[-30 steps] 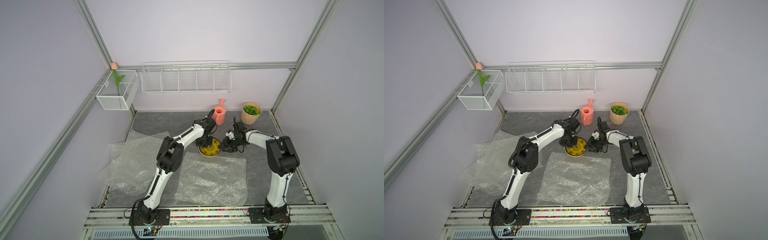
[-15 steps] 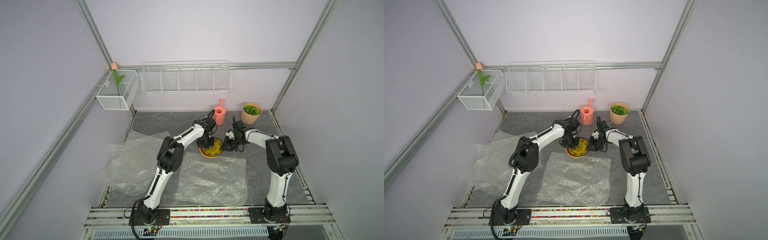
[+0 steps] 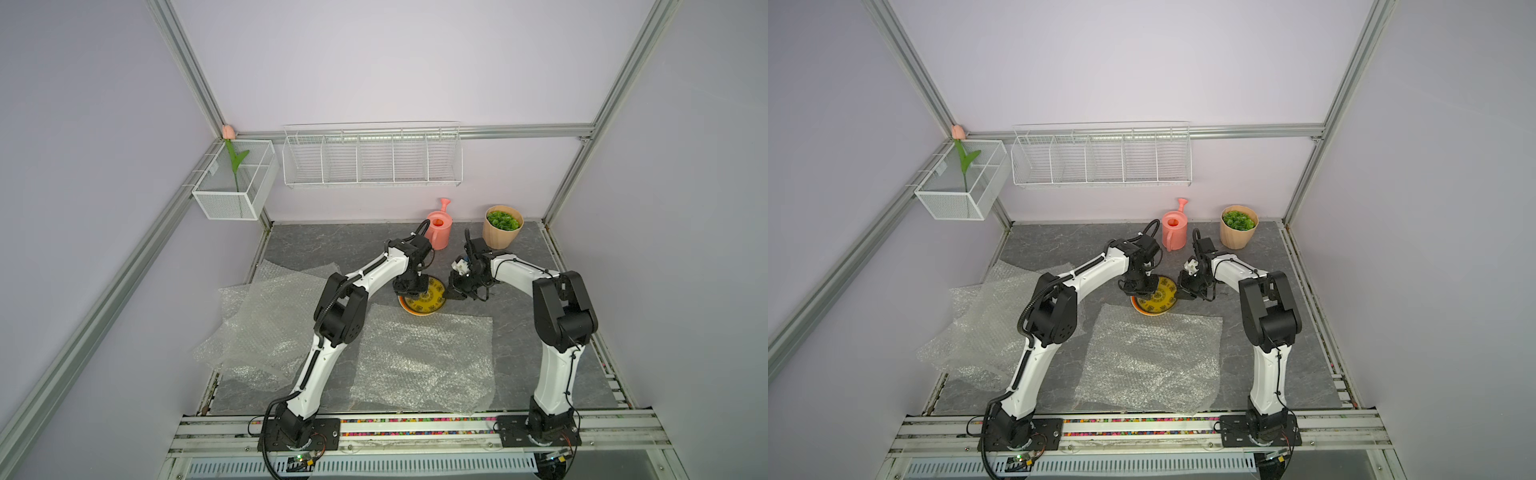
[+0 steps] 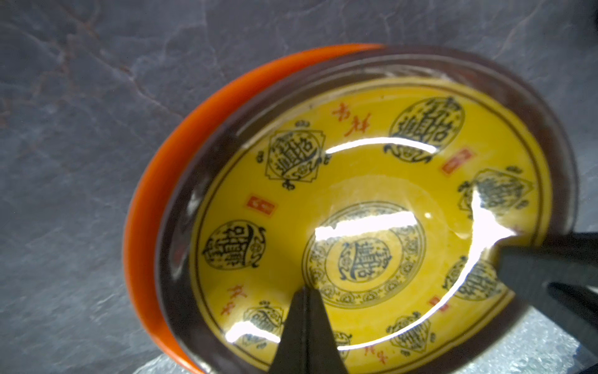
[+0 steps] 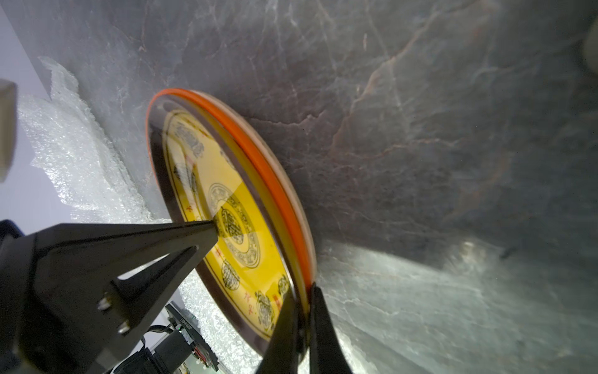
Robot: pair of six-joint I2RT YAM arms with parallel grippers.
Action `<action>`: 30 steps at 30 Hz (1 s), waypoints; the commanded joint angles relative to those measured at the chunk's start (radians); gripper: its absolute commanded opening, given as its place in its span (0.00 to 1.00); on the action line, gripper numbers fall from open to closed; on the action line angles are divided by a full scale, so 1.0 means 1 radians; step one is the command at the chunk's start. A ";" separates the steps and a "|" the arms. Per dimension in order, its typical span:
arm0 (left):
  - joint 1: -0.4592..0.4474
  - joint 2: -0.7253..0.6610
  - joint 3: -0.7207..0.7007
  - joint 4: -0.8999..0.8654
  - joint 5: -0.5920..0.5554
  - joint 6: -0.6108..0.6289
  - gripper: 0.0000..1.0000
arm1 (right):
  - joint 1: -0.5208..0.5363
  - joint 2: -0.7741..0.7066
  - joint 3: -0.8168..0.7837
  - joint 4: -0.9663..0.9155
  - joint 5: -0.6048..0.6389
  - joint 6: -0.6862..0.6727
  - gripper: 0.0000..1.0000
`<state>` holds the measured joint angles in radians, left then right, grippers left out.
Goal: Wrap dinner plates in bubble wrap
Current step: Pick up the plate, then move the plate to the center of the board.
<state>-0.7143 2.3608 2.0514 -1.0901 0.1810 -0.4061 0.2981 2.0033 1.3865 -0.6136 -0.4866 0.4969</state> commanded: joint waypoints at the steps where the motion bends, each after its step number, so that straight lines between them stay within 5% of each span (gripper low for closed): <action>1: -0.008 -0.018 0.027 -0.062 -0.019 0.003 0.04 | 0.005 -0.040 0.016 -0.021 0.028 -0.005 0.07; 12: -0.102 -0.257 -0.169 -0.019 -0.099 -0.097 0.15 | -0.083 -0.223 -0.049 -0.069 0.086 -0.020 0.07; 19: -0.179 -0.241 -0.239 0.005 -0.259 -0.232 0.70 | -0.225 -0.363 -0.149 -0.121 0.114 -0.071 0.07; 24: -0.182 -0.232 -0.290 0.104 -0.262 -0.285 0.97 | -0.302 -0.420 -0.176 -0.155 0.112 -0.102 0.07; 30: -0.181 -0.147 -0.220 0.095 -0.300 -0.304 0.99 | -0.342 -0.463 -0.190 -0.173 0.094 -0.116 0.07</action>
<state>-0.8967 2.1647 1.7863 -0.9958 -0.0750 -0.6773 -0.0368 1.5772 1.2156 -0.7624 -0.3637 0.4118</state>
